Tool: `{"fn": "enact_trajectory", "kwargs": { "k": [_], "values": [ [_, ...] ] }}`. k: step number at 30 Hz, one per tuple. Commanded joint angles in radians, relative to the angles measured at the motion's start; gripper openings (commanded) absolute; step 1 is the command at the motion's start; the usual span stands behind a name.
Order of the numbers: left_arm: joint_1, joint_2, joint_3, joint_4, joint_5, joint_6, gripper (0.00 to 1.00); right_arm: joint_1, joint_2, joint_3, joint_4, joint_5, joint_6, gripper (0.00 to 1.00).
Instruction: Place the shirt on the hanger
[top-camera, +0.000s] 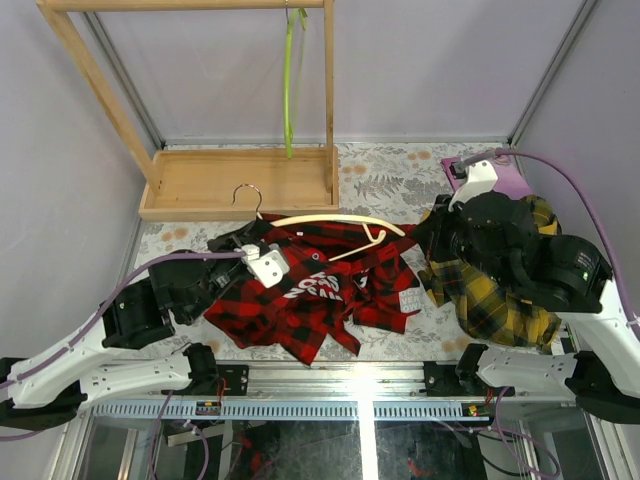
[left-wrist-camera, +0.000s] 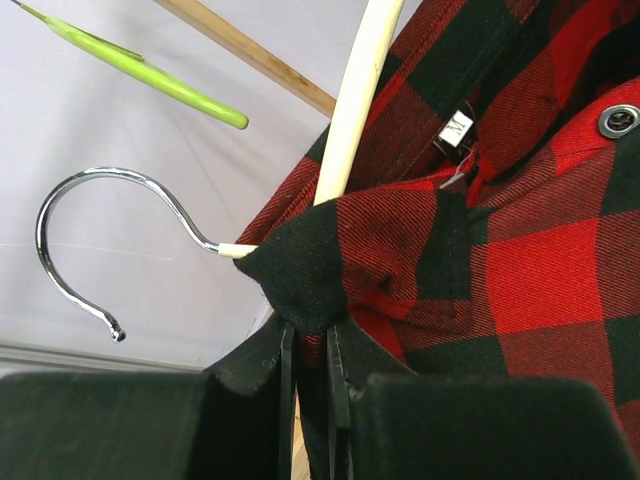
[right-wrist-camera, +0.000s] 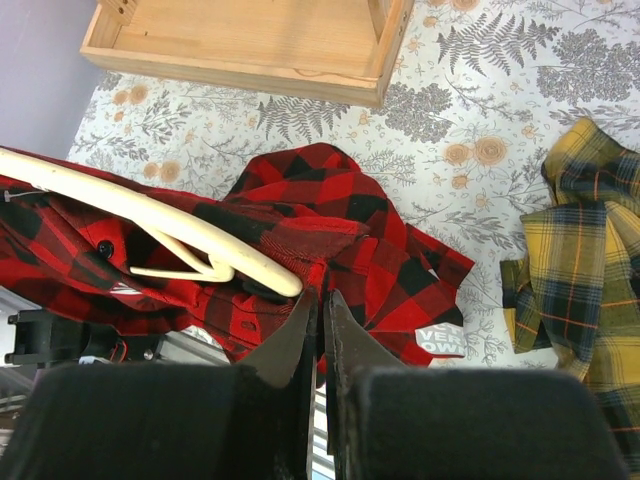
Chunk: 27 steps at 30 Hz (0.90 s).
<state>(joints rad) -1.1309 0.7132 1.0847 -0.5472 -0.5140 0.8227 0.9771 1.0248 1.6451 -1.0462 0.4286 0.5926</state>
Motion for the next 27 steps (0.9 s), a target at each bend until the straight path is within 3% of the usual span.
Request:
{"fn": "enact_trajectory", "kwargs": {
  "k": [1,10,19,23,27],
  "values": [
    [0.009,0.01,-0.017,0.023,-0.065,0.074,0.0,0.0,0.03,0.1,-0.032,0.057,-0.054,0.0],
    [0.004,0.071,-0.003,0.02,0.0,0.056,0.0,0.0,0.132,0.114,-0.014,0.052,-0.09,0.0],
    [-0.035,0.11,0.03,-0.008,0.109,0.019,0.0,0.0,0.131,0.009,0.206,0.156,-0.239,0.0],
    [-0.055,0.119,0.031,-0.008,0.122,0.004,0.0,0.001,0.109,-0.037,0.353,0.115,-0.327,0.0],
    [-0.075,0.136,0.034,-0.01,0.122,-0.009,0.0,0.0,0.089,-0.063,0.496,-0.028,-0.402,0.0]
  ]
}}
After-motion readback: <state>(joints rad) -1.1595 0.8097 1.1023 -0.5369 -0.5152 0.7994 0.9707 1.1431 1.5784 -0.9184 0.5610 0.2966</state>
